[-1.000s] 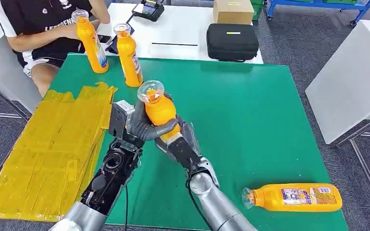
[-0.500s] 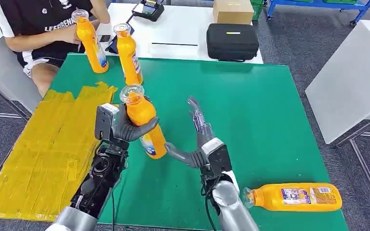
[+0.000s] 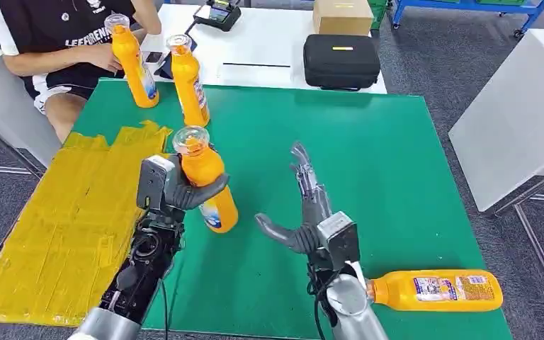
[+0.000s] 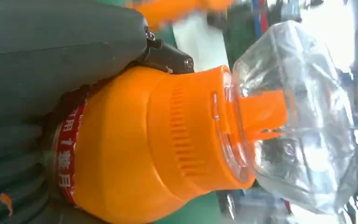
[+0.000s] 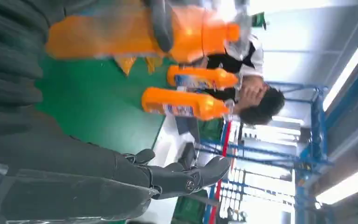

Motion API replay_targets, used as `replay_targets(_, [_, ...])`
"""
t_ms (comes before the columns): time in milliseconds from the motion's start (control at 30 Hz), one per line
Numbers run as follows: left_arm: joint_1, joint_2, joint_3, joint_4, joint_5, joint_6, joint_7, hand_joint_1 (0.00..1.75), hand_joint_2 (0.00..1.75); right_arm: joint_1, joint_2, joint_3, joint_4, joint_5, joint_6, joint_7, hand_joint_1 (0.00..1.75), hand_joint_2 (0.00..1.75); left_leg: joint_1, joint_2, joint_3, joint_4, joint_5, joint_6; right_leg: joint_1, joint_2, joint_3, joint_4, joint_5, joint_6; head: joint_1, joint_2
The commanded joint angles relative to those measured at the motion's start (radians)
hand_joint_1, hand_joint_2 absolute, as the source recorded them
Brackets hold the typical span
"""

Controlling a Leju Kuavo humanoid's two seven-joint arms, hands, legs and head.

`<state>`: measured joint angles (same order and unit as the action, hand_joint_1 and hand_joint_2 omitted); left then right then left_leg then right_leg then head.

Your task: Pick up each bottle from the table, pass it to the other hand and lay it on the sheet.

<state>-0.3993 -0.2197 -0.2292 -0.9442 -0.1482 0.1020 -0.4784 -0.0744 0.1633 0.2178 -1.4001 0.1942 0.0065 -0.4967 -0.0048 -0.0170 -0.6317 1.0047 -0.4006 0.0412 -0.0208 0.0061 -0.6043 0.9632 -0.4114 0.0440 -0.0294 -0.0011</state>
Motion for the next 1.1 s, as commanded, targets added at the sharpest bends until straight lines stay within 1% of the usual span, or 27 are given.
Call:
replay_targets(33, [-0.071, 0.113, -0.041, -0.005, -0.881, 0.508, 0.244, 1.75, 1.75, 0.126, -0.026, -0.134, -0.204, -0.02, -0.027, 0.006, 0.0, 1.75, 0.0, -0.001, 0.003, 0.0, -0.002, -0.002, 0.001, -0.002, 0.003, 0.0, -0.002, -0.002, 0.0, 0.0])
replay_targets(67, [-0.086, 0.117, -0.034, 0.002, -0.973, 0.502, 0.281, 1.75, 1.75, 0.132, -0.03, -0.137, -0.206, -0.019, -0.02, 0.006, 0.0, 1.75, 0.001, 0.0, 0.006, 0.0, -0.003, -0.003, 0.001, -0.002, 0.006, 0.001, -0.003, -0.003, 0.0, 0.0])
replay_targets(100, [-0.106, 0.133, -0.028, 0.025, -1.094, 0.483, 0.328, 1.75, 1.75, 0.13, -0.036, -0.138, -0.201, -0.012, -0.011, 0.005, 0.0, 1.75, 0.001, -0.001, 0.004, 0.0, -0.002, -0.003, 0.001, -0.002, 0.004, 0.0, -0.003, -0.003, 0.0, 0.0])
replay_targets(133, [-0.121, 0.155, -0.038, 0.052, -1.249, 0.452, 0.403, 1.75, 1.75, 0.122, -0.043, -0.137, -0.191, -0.006, -0.001, -0.003, 0.0, 1.75, 0.001, 0.0, 0.002, 0.0, -0.001, -0.002, 0.001, -0.001, 0.002, 0.0, -0.001, -0.002, -0.001, 0.0])
replay_targets(167, [-0.129, 0.16, -0.02, 0.077, -1.282, 0.428, 0.407, 1.75, 1.75, 0.114, -0.041, -0.141, -0.183, -0.005, 0.003, -0.007, 0.0, 1.75, 0.001, 0.0, 0.004, 0.0, -0.002, -0.003, 0.001, -0.001, 0.004, 0.001, -0.002, -0.003, 0.0, 0.0])
replay_targets(200, [-0.141, 0.162, 0.004, 0.115, -1.313, 0.383, 0.443, 1.75, 1.75, 0.108, -0.039, -0.146, -0.179, -0.006, 0.005, -0.01, 0.0, 1.75, 0.001, 0.0, 0.003, 0.0, -0.001, -0.002, 0.001, -0.001, 0.002, 0.0, -0.001, -0.002, 0.0, 0.0])
replay_targets(233, [-0.158, 0.172, 0.008, 0.157, -1.365, 0.366, 0.487, 1.75, 1.75, 0.1, -0.037, -0.147, -0.172, -0.008, 0.014, -0.01, 0.0, 1.75, 0.001, 0.002, 0.005, 0.0, -0.002, -0.003, 0.001, 0.001, 0.005, 0.0, -0.002, -0.003, 0.0, 0.0])
replay_targets(267, [-0.184, 0.176, 0.022, 0.227, -1.414, 0.36, 0.51, 1.75, 1.75, 0.09, -0.034, -0.149, -0.162, -0.004, 0.022, -0.006, 0.0, 1.75, 0.0, 0.003, 0.004, -0.001, -0.001, -0.002, 0.001, 0.002, 0.002, 0.0, 0.0, -0.002, 0.0, 0.0])
replay_targets(300, [-0.218, 0.205, -0.043, 0.294, -1.423, 0.325, 0.567, 1.75, 1.75, 0.075, -0.032, -0.146, -0.147, 0.009, 0.027, 0.003, 0.0, 1.75, 0.0, 0.005, 0.006, -0.001, -0.002, -0.003, 0.001, 0.003, 0.004, 0.0, -0.001, -0.003, 0.0, 0.0])
replay_targets(367, [-0.262, 0.23, -0.11, 0.387, -1.423, 0.309, 0.601, 1.75, 1.75, 0.06, -0.031, -0.14, -0.133, 0.022, 0.028, 0.005, 0.0, 1.75, 0.001, 0.004, 0.006, -0.001, -0.002, -0.004, 0.001, 0.001, 0.004, 0.0, -0.001, -0.003, 0.0, 0.0])
replay_targets(467, [-0.278, 0.245, -0.132, 0.446, -1.423, 0.279, 0.59, 1.75, 1.75, 0.057, -0.032, -0.145, -0.127, 0.022, 0.025, 0.004, 0.0, 1.75, 0.001, 0.004, 0.005, -0.001, -0.001, -0.005, 0.001, 0.002, 0.003, 0.0, 0.0, -0.003, 0.0, 0.0])
replay_targets(600, [-0.278, 0.252, -0.141, 0.454, -1.423, 0.28, 0.589, 1.75, 1.75, 0.057, -0.034, -0.15, -0.127, 0.021, 0.025, 0.004, 0.0, 1.75, 0.001, 0.003, 0.005, -0.001, 0.0, -0.005, 0.001, 0.001, 0.003, 0.0, -0.001, -0.003, 0.0, 0.0])
replay_targets(633, [-0.284, 0.254, -0.15, 0.465, -1.423, 0.259, 0.588, 1.75, 1.75, 0.059, -0.032, -0.156, -0.13, 0.02, 0.023, 0.004, 0.0, 1.75, 0.001, 0.003, 0.007, 0.0, -0.002, -0.005, 0.001, 0.001, 0.006, 0.0, -0.002, -0.003, 0.0, 0.0])
replay_targets(700, [-0.29, 0.256, -0.143, 0.481, -1.423, 0.233, 0.583, 1.75, 1.75, 0.069, -0.033, -0.169, -0.142, 0.018, 0.019, 0.004, 0.0, 1.75, 0.001, 0.003, 0.004, 0.0, 0.0, -0.005, 0.001, 0.002, 0.002, 0.0, -0.001, -0.002, 0.0, 0.0])
replay_targets(733, [-0.292, 0.258, -0.141, 0.489, -1.423, 0.219, 0.576, 1.75, 1.75, 0.073, -0.034, -0.174, -0.148, 0.018, 0.019, 0.004, 0.0, 1.75, 0.001, 0.003, 0.006, 0.0, -0.002, -0.005, 0.001, 0.001, 0.005, 0.001, -0.002, -0.003, 0.0, 0.0])
replay_targets(867, [-0.297, 0.251, -0.11, 0.527, -1.414, 0.166, 0.539, 1.75, 1.75, 0.09, -0.031, -0.194, -0.163, 0.018, 0.017, 0.006, 0.0, 1.75, 0.001, 0.002, 0.003, 0.0, 0.0, -0.005, 0.001, 0.001, 0.002, 0.0, -0.001, -0.003, 0.0, 0.0])
replay_targets(900, [-0.296, 0.247, -0.095, 0.541, -1.404, 0.146, 0.517, 1.75, 1.75, 0.095, -0.027, -0.2, -0.162, 0.017, 0.017, 0.005, 0.0, 1.75, 0.001, 0.002, 0.005, 0.0, -0.001, -0.005, 0.001, 0.001, 0.004, 0.001, -0.002, -0.004, 0.0, 0.0])
replay_targets(933, [-0.294, 0.241, -0.07, 0.553, -1.383, 0.127, 0.509, 1.75, 1.75, 0.097, -0.025, -0.203, -0.158, 0.018, 0.016, 0.006, 0.0, 1.75, 0.001, 0.002, 0.004, 0.0, 0.0, -0.005, 0.001, 0.0, 0.003, 0.0, -0.001, -0.003, 0.0, 0.0])
replay_targets(967, [-0.294, 0.238, -0.057, 0.556, -1.374, 0.123, 0.514, 1.75, 1.75, 0.099, -0.024, -0.205, -0.156, 0.019, 0.016, 0.007, 0.0, 1.75, 0.001, 0.001, 0.002, 0.0, 0.001, -0.004, 0.001, 0.001, 0.001, 0.0, 0.0, -0.002, 0.0, 0.0])
replay_targets(1000, [-0.294, 0.228, -0.038, 0.561, -1.366, 0.119, 0.522, 1.75, 1.75, 0.098, -0.02, -0.208, -0.152, 0.025, 0.012, 0.01, 0.0, 1.75, 0.001, 0.002, 0.004, 0.0, -0.001, -0.005, 0.001, 0.001, 0.003, 0.0, -0.001, -0.003, 0.0, 0.0])
replay_targets(1033, [-0.294, 0.222, -0.029, 0.565, -1.357, 0.108, 0.506, 1.75, 1.75, 0.095, -0.02, -0.209, -0.147, 0.031, 0.009, 0.015, 0.0, 1.75, 0.001, 0.002, 0.002, 0.0, 0.0, -0.005, 0.001, 0.001, 0.001, 0.0, -0.001, -0.003, 0.0, 0.0])
replay_targets(1067, [-0.293, 0.214, -0.006, 0.563, -1.33, 0.095, 0.47, 1.75, 1.75, 0.091, -0.02, -0.209, -0.14, 0.038, 0.004, 0.019, 0.0, 1.75, 0.001, 0.002, 0.004, 0.0, -0.001, -0.005, 0.001, 0.001, 0.002, 0.001, -0.001, -0.003, 0.0, 0.0])
replay_targets(1100, [-0.29, 0.208, 0.013, 0.559, -1.306, 0.083, 0.428, 1.75, 1.75, 0.089, -0.022, -0.209, -0.133, 0.043, 0.0, 0.021, 0.0, 1.75, 0.001, 0.002, 0.002, 0.0, 0.0, -0.005, 0.001, 0.001, 0.001, 0.0, -0.001, -0.003, 0.0, 0.0])
